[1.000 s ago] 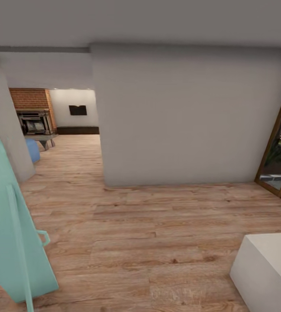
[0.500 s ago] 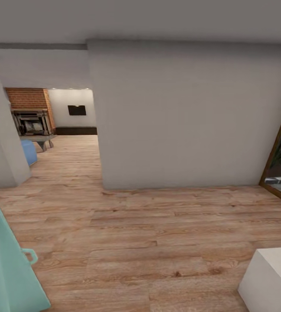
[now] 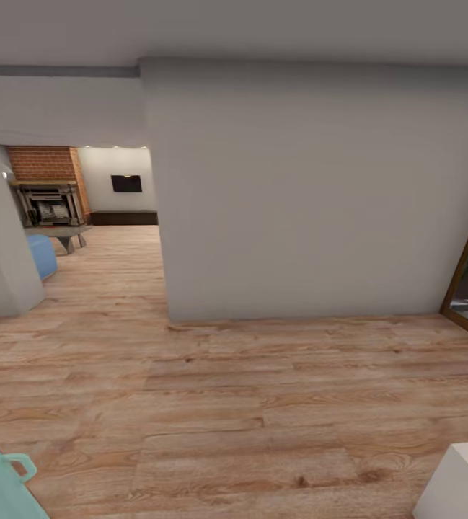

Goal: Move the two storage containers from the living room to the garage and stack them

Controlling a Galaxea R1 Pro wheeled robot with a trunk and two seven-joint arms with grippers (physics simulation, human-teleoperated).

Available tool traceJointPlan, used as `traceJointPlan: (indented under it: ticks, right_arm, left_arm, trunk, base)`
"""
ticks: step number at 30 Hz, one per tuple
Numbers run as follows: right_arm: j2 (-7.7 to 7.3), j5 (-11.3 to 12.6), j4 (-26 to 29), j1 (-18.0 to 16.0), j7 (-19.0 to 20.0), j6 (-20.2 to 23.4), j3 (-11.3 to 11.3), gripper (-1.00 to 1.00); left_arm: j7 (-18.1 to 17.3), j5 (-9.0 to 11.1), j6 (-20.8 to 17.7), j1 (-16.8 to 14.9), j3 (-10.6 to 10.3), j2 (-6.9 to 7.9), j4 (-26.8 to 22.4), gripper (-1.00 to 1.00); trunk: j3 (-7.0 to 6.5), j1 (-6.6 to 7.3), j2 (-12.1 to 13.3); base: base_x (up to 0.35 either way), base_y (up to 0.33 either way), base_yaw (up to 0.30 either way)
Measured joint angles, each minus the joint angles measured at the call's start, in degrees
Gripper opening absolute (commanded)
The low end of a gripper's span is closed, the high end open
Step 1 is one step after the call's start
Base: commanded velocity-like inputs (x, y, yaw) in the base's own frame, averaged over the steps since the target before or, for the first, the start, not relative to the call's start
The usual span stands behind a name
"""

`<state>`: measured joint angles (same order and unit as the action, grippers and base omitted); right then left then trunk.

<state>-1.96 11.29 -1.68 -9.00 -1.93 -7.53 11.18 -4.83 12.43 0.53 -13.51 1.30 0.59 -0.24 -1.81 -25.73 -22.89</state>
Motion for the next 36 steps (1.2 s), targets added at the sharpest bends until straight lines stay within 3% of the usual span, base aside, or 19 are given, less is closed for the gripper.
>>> traceJointPlan:
  ticks: [6, 18, 36]
  right_arm:
    - [0.14, 0.04, 0.01, 0.0, -0.08, 0.23, -0.06, 1.0]
    - [0.02, 0.05, 0.0, -0.01, -0.14, 0.06, -0.07, 1.0]
    - [-0.13, 0.12, 0.01, 0.0, -0.1, -0.06, -0.07, 1.0]
  left_arm:
    - [0.0, 0.0, 0.0, 0.01, 0.0, 0.01, -0.01, 1.0]
    - [0.0, 0.0, 0.02, 0.01, 0.0, -0.03, -0.01, 1.0]
    - [0.0, 0.0, 0.0, 0.0, 0.0, 0.01, 0.0, 1.0]
  trunk:
    - [0.0, 0.0, 0.0]
    - [0.0, 0.0, 0.0]
    - [0.0, 0.0, 0.0]
  base:
    - [0.325, 0.0, 0.055]
    - [0.325, 0.0, 0.242]
    - [0.324, 0.0, 0.015]
